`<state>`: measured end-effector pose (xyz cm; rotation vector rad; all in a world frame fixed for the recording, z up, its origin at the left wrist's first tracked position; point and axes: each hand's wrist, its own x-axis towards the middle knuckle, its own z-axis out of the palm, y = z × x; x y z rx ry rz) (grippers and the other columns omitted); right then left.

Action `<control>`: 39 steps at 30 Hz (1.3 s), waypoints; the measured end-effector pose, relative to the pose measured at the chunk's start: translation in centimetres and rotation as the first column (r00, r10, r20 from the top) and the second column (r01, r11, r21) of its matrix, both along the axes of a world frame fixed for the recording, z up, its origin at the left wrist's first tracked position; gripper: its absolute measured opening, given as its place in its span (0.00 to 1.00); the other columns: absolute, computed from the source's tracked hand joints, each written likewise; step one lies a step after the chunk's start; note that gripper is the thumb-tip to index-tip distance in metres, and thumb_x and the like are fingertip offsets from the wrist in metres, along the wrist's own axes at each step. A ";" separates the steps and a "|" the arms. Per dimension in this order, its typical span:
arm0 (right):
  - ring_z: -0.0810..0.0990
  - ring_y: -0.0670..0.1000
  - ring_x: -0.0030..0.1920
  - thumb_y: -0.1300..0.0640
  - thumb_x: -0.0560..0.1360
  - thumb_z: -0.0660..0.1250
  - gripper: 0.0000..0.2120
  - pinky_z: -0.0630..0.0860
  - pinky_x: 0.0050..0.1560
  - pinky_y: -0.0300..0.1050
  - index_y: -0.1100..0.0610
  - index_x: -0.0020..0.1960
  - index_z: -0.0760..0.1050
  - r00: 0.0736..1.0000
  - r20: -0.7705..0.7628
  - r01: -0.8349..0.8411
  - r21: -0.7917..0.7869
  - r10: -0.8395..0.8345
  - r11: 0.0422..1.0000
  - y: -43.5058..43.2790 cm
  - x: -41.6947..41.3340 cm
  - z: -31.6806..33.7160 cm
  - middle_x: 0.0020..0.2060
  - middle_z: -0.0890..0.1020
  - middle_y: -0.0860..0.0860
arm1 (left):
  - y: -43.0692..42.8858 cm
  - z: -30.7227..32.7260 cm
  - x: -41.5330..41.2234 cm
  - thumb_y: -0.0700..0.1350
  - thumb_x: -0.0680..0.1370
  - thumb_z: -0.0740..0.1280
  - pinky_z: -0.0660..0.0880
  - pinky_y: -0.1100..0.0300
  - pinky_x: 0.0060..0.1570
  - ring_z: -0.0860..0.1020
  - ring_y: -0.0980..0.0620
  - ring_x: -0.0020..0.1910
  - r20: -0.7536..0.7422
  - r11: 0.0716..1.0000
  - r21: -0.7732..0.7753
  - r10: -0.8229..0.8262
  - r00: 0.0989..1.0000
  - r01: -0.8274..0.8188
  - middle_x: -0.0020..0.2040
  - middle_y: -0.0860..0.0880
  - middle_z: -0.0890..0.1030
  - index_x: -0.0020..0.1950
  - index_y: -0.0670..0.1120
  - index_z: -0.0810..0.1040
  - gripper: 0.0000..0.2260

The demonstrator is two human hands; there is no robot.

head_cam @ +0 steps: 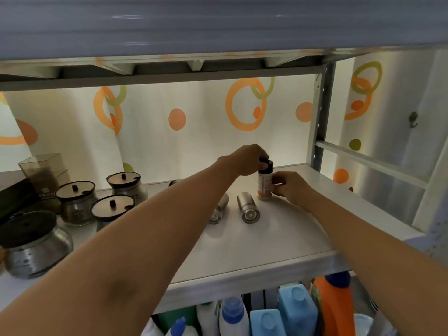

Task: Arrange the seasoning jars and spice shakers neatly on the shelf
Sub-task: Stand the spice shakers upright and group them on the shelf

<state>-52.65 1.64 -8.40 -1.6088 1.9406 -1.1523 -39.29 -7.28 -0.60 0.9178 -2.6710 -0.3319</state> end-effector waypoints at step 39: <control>0.79 0.50 0.53 0.58 0.73 0.73 0.22 0.69 0.54 0.39 0.57 0.66 0.74 0.999 0.017 0.052 -0.123 -0.050 0.991 -0.5 1.5 -2.1 0.56 0.82 0.53 | -1.0 -0.4 -0.6 0.56 0.72 0.72 0.75 0.57 0.40 0.80 0.48 0.42 -0.122 0.984 0.105 0.160 0.980 -0.147 0.38 0.48 0.82 0.48 0.41 0.84 0.18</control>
